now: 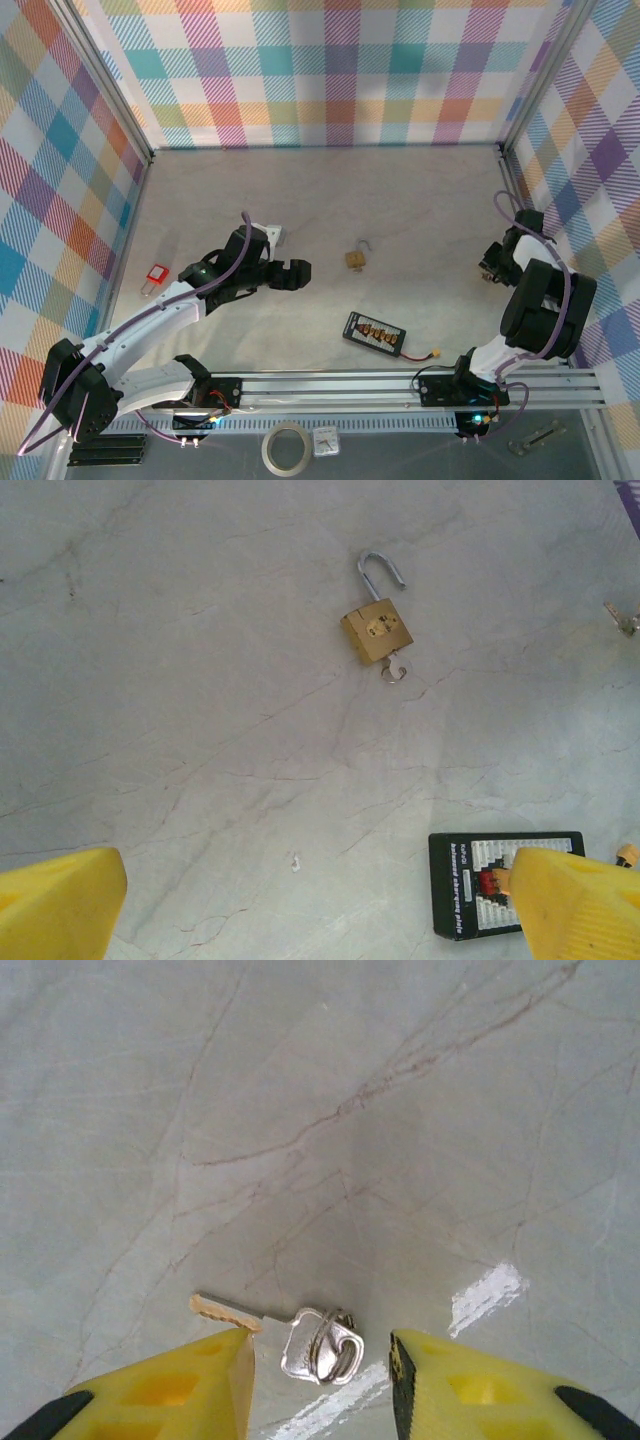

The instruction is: Unlock with the key

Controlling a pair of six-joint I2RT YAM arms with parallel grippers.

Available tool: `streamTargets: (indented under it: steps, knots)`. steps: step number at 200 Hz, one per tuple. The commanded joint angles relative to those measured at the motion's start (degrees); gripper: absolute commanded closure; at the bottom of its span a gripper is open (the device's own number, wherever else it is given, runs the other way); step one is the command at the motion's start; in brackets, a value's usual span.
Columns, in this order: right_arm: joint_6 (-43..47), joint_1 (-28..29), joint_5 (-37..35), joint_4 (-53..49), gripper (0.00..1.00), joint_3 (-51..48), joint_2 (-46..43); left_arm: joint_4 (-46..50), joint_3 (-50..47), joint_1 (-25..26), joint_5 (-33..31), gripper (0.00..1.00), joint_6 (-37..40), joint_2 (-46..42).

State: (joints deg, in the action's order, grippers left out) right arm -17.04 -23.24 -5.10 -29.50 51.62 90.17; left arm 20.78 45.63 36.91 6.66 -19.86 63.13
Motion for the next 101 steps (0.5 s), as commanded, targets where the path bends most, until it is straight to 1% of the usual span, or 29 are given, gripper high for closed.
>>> streamTargets:
  steps: [1,6,27,42,74,91,101]
  knots:
    - [0.44,-0.31,0.22,-0.92,0.62,1.23,1.64,-0.34,-0.28,-0.44,1.28,0.02,0.70,0.56]
    - [0.43,-0.31,0.33,-0.93,0.63,1.21,1.83,-0.38,-0.27,-0.43,1.37,0.02,0.70,0.63]
    - [0.17,-0.35,0.88,-0.35,0.64,0.80,2.43,-0.38,-0.19,-0.43,1.43,0.03,0.70,0.78]
    - [-0.01,-0.31,1.44,0.18,0.67,0.62,2.89,-0.47,-0.19,-0.43,1.34,0.03,0.70,0.95]
    - [-0.28,-0.31,1.95,1.02,0.68,0.15,3.61,-0.34,0.05,-0.44,1.55,0.04,0.94,1.64]
    - [-0.36,-0.30,1.93,1.19,0.71,0.07,4.08,-0.12,0.25,-0.43,1.54,0.04,0.97,1.74]
    - [-0.19,-0.31,2.07,1.20,0.75,0.18,4.45,-0.12,0.25,-0.43,1.61,0.04,0.96,1.68]
